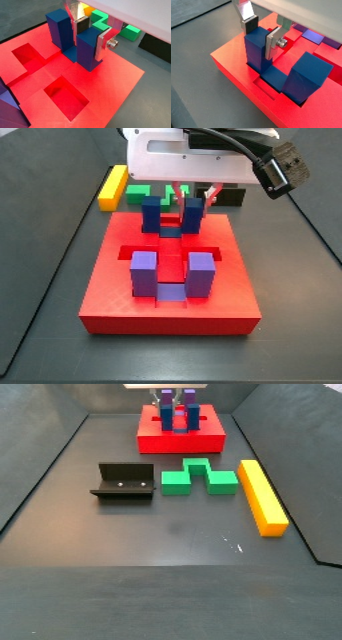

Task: Pick up the blue object. Move up. Move to above the board. Insert the blue object.
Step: Insert the blue object.

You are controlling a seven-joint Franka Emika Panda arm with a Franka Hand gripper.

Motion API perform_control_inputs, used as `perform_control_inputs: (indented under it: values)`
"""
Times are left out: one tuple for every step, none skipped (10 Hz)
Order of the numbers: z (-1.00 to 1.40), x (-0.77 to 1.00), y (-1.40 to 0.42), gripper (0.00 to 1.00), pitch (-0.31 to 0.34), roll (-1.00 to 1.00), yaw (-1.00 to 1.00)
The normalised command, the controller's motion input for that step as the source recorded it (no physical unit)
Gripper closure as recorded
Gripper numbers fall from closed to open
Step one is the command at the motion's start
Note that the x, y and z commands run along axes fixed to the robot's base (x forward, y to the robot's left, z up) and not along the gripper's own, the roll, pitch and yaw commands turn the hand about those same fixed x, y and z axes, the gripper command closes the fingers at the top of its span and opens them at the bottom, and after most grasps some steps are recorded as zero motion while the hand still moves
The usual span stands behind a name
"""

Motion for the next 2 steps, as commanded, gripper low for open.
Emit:
perform_control_inputs:
  values:
    - [0.00,0.00,0.00,1.00,0.000,0.02,0.00]
    - [0.00,0.00,0.00,1.00,0.000,0.03,0.00]
